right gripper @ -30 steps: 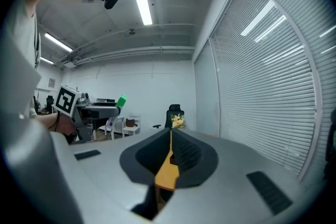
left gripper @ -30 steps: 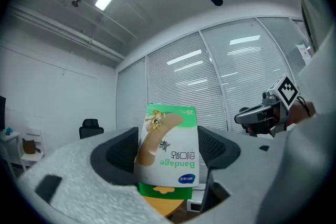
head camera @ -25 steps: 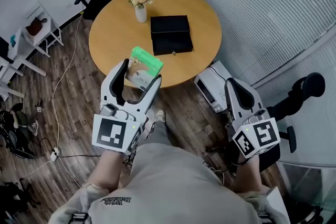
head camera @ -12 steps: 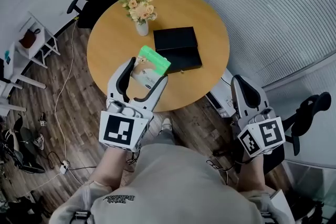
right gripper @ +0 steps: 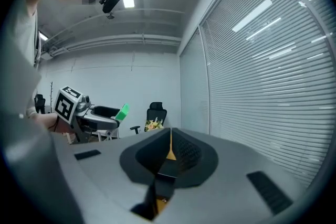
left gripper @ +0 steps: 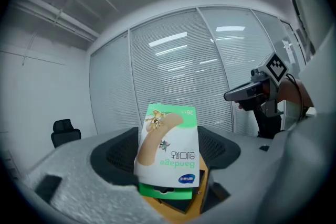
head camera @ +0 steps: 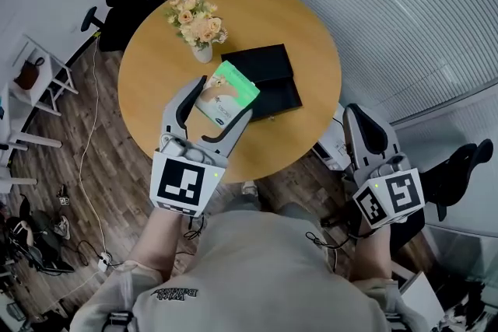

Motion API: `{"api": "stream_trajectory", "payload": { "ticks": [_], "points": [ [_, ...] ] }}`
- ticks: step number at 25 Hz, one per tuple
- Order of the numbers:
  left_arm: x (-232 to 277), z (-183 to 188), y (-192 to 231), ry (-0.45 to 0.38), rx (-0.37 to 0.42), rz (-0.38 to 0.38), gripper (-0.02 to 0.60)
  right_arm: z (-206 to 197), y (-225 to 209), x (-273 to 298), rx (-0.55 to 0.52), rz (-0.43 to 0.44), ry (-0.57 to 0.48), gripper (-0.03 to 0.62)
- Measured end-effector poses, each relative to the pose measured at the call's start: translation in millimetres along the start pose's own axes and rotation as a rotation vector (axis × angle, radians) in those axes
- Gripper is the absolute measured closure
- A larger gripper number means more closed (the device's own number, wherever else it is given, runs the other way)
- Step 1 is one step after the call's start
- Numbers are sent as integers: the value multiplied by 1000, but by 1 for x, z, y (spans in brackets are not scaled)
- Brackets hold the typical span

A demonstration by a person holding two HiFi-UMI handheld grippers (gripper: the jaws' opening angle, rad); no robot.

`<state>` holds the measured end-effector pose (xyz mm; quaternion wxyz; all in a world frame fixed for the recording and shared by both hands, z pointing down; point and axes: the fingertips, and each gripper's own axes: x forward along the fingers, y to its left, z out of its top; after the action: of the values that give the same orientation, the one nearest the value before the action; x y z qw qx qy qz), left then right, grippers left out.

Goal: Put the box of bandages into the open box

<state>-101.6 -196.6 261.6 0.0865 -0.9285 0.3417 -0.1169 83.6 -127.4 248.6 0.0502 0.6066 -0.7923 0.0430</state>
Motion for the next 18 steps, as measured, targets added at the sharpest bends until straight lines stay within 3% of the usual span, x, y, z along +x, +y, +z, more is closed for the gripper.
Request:
{"api": "stream_trajectory", "payload": {
  "ticks": [9, 18],
  "points": [
    [35, -25, -5, 74, 13, -82, 236, -14, -12, 23, 13, 7, 43, 563],
    [76, -54, -15, 187, 25, -125, 236, -28, -23, 45, 32, 91, 82, 563]
  ]
}}
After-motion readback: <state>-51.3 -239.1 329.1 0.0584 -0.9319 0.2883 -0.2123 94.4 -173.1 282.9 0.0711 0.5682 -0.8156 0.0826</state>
